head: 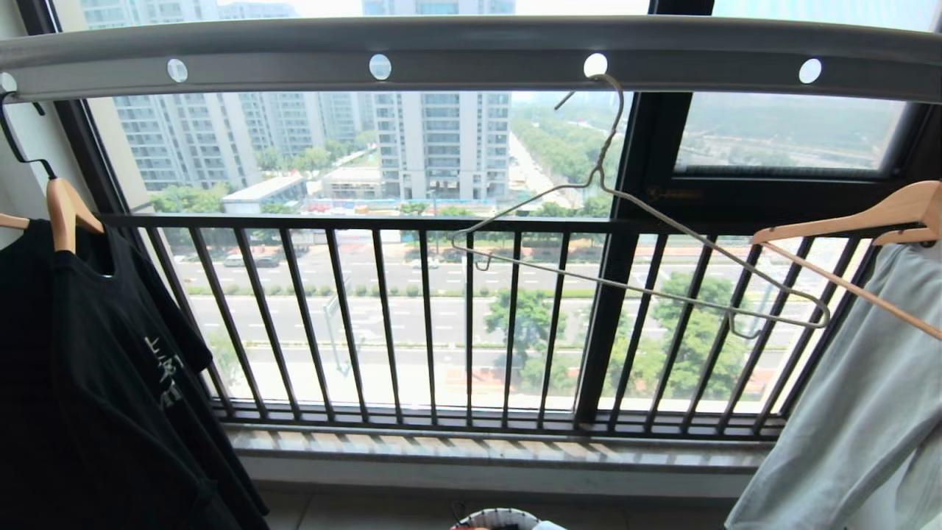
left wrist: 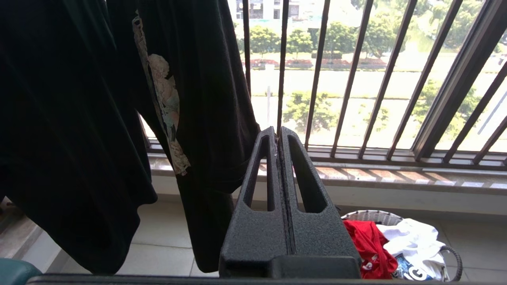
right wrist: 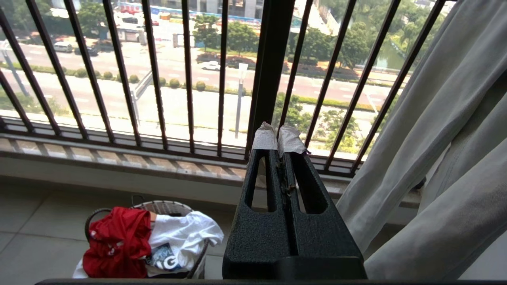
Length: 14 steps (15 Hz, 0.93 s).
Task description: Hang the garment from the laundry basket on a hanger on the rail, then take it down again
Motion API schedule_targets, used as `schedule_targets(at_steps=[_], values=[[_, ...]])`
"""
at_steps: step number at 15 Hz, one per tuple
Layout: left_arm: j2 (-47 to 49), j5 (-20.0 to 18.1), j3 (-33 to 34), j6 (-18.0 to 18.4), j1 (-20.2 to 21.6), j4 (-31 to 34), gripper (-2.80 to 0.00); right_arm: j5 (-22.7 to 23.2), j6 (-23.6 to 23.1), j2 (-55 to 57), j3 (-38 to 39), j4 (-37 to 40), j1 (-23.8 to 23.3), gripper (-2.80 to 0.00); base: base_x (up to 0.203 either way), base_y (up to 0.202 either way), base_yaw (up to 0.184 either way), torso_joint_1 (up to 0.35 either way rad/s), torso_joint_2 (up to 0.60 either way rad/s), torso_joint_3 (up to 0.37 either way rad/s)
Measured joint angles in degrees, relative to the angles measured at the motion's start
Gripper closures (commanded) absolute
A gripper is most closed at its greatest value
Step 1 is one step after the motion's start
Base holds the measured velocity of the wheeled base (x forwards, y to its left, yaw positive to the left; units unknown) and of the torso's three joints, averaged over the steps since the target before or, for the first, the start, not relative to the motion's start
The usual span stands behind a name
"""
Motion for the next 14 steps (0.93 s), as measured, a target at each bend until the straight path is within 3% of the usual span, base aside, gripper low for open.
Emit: schedule_targets(at_steps=[3,6,14], values=[[0.0,0.6,0.2,-0.4,0.0,-0.1,0.00,0.4,-1.1,-0.3,5.7,-8.2,0.0,0.00,0.000,0.000,0.000,0.000,0.00,0.000],[0.0,1.2,0.3,-0.6,0.0,-0.1,0.00,0.8,-3.2,-0.4,6.9,-8.5,0.0,0.00,0.000,0.000,0.000,0.000,0.00,0.000],[0.0,1.2,0.3,-1.8,0.1,-0.1,0.00,1.4,-1.7,-0.4,7.2,-8.6,0.0,0.00,0.000,0.000,0.000,0.000,0.00,0.000]])
